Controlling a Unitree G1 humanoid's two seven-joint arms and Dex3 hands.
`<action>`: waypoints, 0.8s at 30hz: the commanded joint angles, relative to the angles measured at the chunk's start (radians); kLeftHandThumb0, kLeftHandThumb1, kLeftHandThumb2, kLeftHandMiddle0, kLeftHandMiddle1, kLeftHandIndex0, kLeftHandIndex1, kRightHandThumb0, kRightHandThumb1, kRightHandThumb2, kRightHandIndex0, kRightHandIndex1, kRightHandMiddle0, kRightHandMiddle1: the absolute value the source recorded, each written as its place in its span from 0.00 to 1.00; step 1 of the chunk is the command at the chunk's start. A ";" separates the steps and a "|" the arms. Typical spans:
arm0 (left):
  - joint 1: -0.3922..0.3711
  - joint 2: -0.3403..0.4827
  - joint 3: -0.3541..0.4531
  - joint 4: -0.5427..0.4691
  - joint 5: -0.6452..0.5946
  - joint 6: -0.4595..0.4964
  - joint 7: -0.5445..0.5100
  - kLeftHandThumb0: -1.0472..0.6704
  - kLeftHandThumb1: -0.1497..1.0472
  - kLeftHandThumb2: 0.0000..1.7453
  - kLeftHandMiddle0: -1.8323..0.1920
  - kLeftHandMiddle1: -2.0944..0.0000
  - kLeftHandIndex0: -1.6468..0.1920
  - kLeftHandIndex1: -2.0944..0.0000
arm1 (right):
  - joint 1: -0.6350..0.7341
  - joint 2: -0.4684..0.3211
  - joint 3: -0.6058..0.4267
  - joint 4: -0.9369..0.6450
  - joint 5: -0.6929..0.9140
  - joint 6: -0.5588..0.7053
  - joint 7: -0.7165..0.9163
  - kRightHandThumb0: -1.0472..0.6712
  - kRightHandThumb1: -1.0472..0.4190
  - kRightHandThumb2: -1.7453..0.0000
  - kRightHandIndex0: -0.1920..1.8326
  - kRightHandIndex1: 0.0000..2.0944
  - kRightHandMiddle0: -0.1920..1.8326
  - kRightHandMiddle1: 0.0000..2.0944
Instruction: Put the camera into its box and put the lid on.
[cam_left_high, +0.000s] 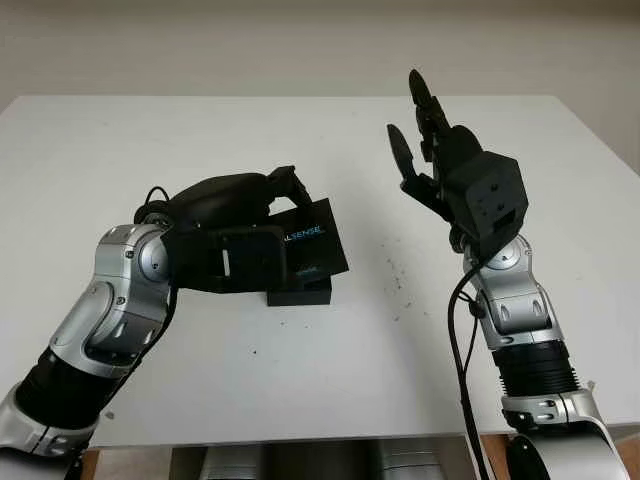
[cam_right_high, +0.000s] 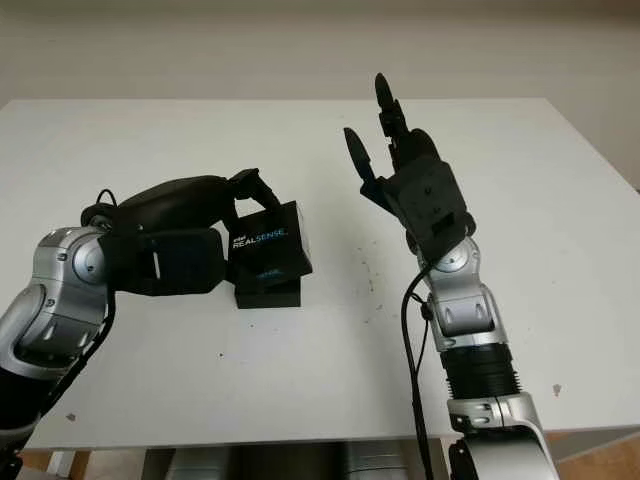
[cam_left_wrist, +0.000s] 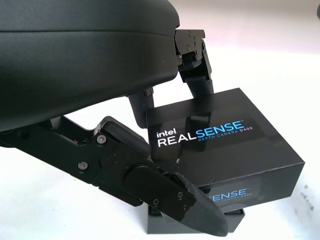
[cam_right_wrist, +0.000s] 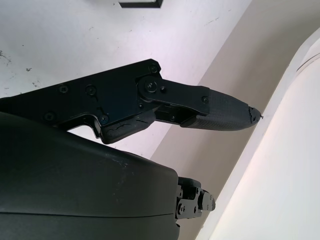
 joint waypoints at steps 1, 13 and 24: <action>0.012 0.014 -0.008 0.005 0.023 -0.031 0.020 0.46 0.96 0.03 0.74 0.10 0.82 0.16 | -0.001 -0.003 -0.006 -0.011 -0.003 -0.011 -0.008 0.18 0.00 0.63 0.05 0.01 0.05 0.01; 0.031 0.009 0.007 0.050 0.083 -0.119 0.069 0.48 0.97 0.03 0.74 0.03 0.80 0.19 | -0.004 0.000 -0.008 0.003 0.004 -0.031 -0.006 0.16 0.00 0.64 0.06 0.02 0.06 0.02; 0.027 0.014 0.012 0.088 0.110 -0.169 0.102 0.47 0.96 0.03 0.75 0.01 0.81 0.13 | -0.002 -0.001 -0.003 -0.013 0.000 -0.008 0.004 0.17 0.00 0.64 0.05 0.02 0.06 0.02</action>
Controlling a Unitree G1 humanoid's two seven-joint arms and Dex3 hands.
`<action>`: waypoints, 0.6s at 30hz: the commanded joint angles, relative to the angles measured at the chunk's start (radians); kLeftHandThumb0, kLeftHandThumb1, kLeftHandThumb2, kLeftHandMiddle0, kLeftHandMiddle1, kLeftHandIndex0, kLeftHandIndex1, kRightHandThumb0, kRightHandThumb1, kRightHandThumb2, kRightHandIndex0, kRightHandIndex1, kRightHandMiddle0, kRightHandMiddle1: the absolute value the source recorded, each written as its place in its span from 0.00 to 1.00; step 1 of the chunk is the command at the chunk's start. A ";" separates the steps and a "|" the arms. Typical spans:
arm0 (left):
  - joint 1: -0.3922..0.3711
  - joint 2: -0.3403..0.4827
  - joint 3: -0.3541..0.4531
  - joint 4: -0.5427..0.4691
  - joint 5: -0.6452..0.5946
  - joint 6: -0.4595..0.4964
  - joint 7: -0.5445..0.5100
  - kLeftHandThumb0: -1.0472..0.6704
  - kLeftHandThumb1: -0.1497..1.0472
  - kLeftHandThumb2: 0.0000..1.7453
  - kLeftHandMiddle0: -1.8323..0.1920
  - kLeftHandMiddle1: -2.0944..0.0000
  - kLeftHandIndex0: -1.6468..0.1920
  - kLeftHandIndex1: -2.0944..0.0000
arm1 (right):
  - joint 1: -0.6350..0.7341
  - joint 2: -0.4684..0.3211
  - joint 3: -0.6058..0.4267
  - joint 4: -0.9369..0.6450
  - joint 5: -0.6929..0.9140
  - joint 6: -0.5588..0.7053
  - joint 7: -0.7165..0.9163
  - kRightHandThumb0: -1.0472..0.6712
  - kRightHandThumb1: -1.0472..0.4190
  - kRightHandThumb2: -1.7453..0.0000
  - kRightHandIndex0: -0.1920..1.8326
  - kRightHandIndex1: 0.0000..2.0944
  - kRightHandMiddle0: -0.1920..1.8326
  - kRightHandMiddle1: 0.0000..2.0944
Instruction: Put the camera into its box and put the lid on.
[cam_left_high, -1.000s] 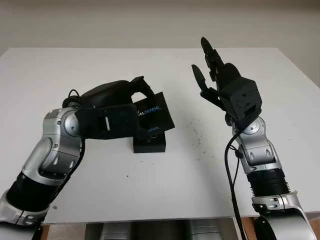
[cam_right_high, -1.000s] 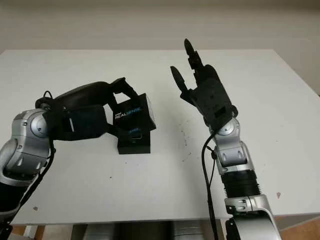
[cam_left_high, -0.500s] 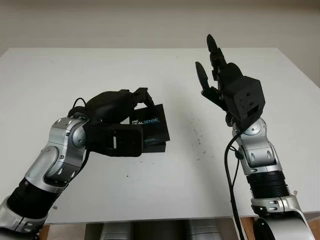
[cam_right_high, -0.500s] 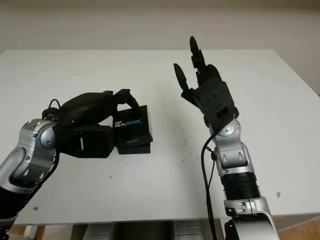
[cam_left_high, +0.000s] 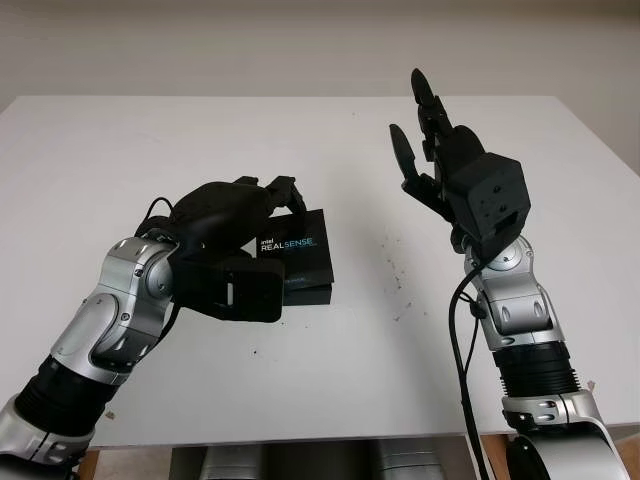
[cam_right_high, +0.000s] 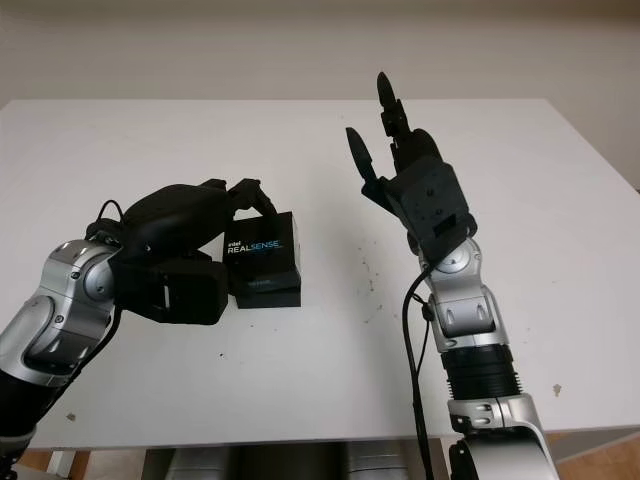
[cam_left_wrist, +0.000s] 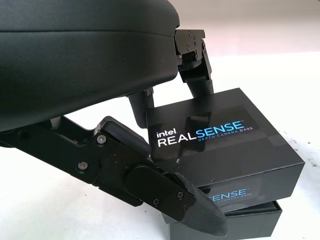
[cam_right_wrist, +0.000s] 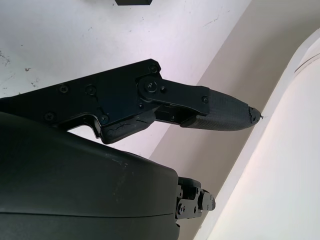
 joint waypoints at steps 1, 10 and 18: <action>-0.004 0.009 0.016 0.006 0.006 -0.004 0.004 0.47 0.96 0.03 0.75 0.01 0.81 0.13 | -0.003 -0.002 -0.002 -0.017 -0.001 0.007 0.001 0.17 0.00 0.64 0.05 0.02 0.06 0.02; -0.011 0.018 0.025 0.000 0.011 0.028 -0.034 0.47 0.96 0.03 0.77 0.06 0.81 0.17 | 0.000 -0.002 -0.002 -0.017 0.000 0.007 0.009 0.18 0.00 0.64 0.05 0.02 0.06 0.02; -0.011 0.022 0.036 -0.002 0.005 0.052 -0.052 0.47 0.97 0.03 0.76 0.10 0.79 0.17 | -0.003 -0.005 -0.002 -0.001 0.006 -0.012 0.021 0.18 0.00 0.64 0.04 0.02 0.05 0.02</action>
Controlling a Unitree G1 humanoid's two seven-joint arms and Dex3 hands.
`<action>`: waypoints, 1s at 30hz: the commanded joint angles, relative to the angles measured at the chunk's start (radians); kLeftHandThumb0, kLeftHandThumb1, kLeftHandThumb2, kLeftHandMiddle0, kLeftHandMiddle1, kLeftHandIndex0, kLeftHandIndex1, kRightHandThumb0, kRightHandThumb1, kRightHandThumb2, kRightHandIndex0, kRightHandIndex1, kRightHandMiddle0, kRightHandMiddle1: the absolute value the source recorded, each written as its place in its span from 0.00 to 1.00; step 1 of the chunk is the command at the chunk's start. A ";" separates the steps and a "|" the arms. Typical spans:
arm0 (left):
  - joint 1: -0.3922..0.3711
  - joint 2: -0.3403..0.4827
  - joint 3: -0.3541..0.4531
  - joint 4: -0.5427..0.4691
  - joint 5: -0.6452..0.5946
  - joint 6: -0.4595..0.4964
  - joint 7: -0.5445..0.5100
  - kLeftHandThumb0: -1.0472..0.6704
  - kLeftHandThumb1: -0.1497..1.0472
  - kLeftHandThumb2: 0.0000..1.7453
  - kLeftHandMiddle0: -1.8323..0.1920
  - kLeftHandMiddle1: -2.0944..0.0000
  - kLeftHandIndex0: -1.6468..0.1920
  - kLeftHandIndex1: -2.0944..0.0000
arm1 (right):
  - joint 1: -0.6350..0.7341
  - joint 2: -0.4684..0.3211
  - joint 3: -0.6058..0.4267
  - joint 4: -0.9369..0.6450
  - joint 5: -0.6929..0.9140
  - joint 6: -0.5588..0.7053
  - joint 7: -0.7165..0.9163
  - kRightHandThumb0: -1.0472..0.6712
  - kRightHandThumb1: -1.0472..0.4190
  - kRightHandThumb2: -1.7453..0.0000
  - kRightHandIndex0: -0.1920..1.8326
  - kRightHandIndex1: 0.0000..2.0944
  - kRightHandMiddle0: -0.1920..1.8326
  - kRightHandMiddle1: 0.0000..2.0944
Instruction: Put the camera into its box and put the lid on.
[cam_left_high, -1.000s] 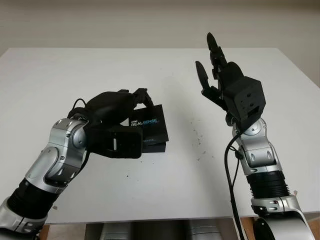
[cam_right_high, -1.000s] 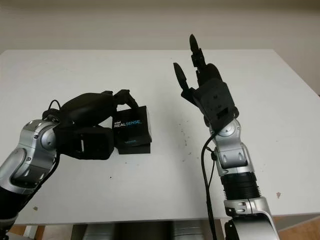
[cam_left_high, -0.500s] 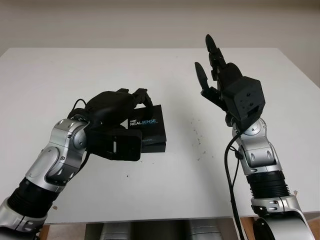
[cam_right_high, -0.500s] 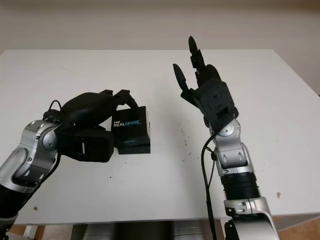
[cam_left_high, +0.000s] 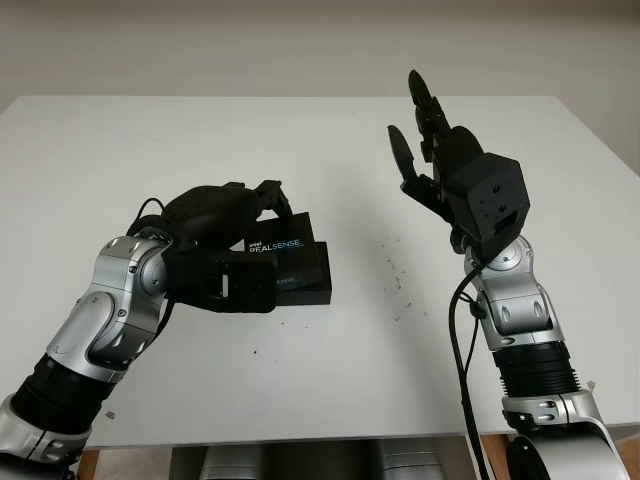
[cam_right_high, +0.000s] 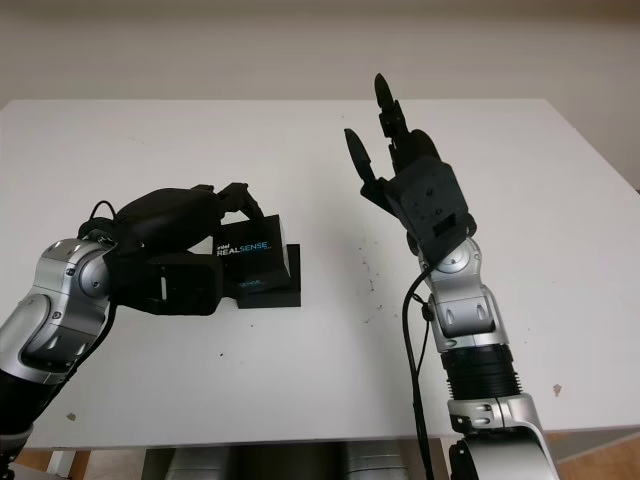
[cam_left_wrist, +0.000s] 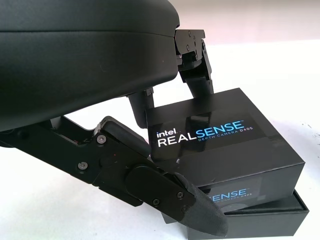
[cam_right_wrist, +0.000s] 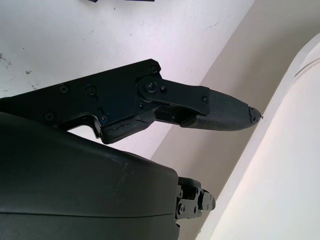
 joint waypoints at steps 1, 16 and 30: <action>-0.010 0.013 0.020 -0.011 0.000 -0.001 -0.002 0.47 0.97 0.03 0.76 0.12 0.80 0.18 | -0.003 -0.006 -0.003 0.002 0.004 -0.015 0.004 0.18 0.00 0.64 0.04 0.02 0.05 0.02; -0.008 0.006 0.009 -0.007 0.004 -0.014 0.002 0.46 0.97 0.03 0.76 0.11 0.80 0.21 | 0.001 -0.002 -0.002 -0.007 -0.005 -0.008 -0.004 0.18 0.00 0.65 0.05 0.03 0.06 0.03; -0.019 -0.028 0.010 0.007 -0.007 -0.029 0.019 0.48 0.98 0.03 0.75 0.09 0.80 0.18 | 0.010 -0.003 -0.002 -0.026 -0.011 0.005 -0.006 0.18 0.00 0.64 0.05 0.03 0.06 0.02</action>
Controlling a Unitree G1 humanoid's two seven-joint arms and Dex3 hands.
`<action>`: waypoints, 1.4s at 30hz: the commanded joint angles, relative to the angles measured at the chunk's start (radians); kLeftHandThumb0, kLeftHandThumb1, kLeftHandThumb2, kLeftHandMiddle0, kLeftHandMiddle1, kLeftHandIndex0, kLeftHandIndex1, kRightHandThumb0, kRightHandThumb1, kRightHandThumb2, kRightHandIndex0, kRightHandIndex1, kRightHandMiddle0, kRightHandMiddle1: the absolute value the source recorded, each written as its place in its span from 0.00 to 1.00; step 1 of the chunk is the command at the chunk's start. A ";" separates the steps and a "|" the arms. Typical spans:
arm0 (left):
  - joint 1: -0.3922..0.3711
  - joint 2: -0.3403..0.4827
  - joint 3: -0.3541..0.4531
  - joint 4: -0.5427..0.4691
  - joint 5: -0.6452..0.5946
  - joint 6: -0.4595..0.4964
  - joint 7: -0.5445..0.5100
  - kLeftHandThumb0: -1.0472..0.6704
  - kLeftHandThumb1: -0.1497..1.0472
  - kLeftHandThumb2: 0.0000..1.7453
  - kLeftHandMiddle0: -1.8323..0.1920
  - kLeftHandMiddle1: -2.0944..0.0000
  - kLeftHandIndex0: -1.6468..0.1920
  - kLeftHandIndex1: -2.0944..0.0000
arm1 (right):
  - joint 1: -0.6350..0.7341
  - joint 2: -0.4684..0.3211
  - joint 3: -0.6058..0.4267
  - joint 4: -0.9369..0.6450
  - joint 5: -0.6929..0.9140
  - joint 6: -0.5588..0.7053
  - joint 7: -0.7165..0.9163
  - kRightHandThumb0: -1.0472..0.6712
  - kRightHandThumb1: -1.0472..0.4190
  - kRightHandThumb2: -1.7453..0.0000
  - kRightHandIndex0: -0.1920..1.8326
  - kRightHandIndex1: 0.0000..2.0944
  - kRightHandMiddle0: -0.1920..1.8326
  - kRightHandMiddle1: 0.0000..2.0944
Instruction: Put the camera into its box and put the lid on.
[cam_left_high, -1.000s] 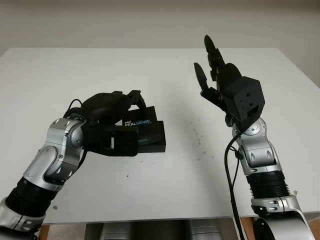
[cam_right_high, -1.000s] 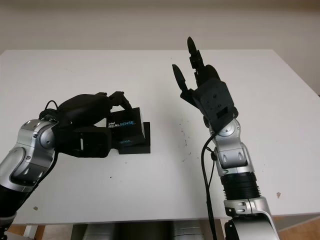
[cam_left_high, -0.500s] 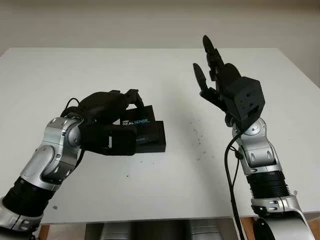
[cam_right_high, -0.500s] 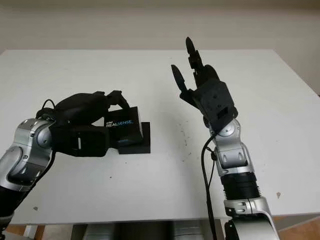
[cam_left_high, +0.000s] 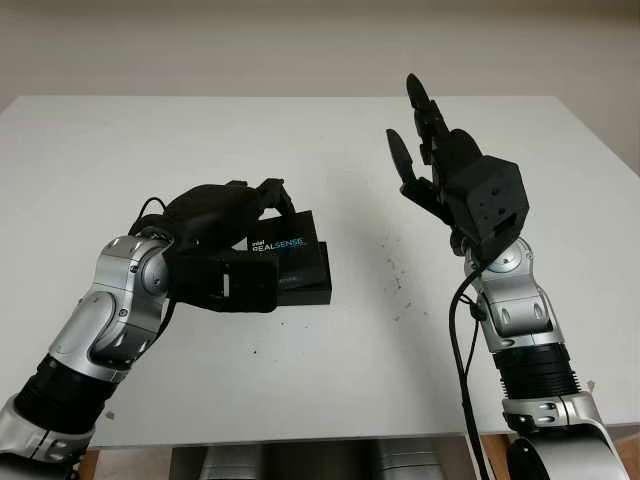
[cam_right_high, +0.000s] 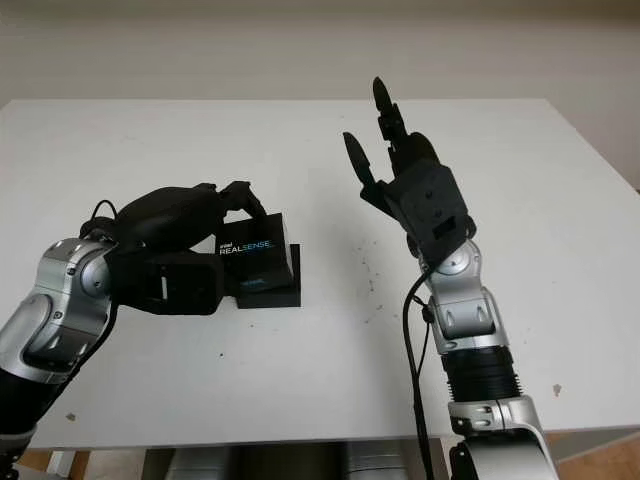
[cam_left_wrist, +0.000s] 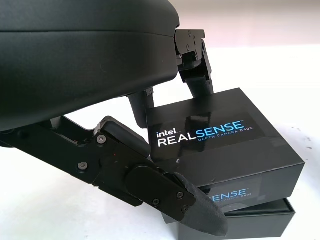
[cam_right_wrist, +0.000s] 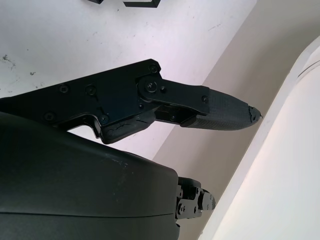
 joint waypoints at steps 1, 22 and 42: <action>-0.020 -0.006 0.003 0.005 -0.001 -0.005 0.009 0.48 0.98 0.03 0.75 0.10 0.81 0.19 | 0.001 -0.003 -0.003 -0.026 -0.005 0.008 -0.007 0.18 0.00 0.64 0.05 0.03 0.06 0.03; -0.027 -0.025 -0.016 0.037 -0.008 -0.047 0.010 0.47 0.98 0.03 0.73 0.07 0.80 0.17 | 0.022 0.001 -0.008 -0.075 -0.013 0.057 -0.022 0.18 0.00 0.65 0.06 0.03 0.07 0.03; -0.054 -0.035 -0.038 0.051 0.000 -0.072 -0.020 0.47 0.97 0.03 0.71 0.00 0.82 0.10 | 0.026 0.005 -0.003 -0.087 -0.018 0.070 -0.029 0.17 0.00 0.65 0.06 0.03 0.07 0.03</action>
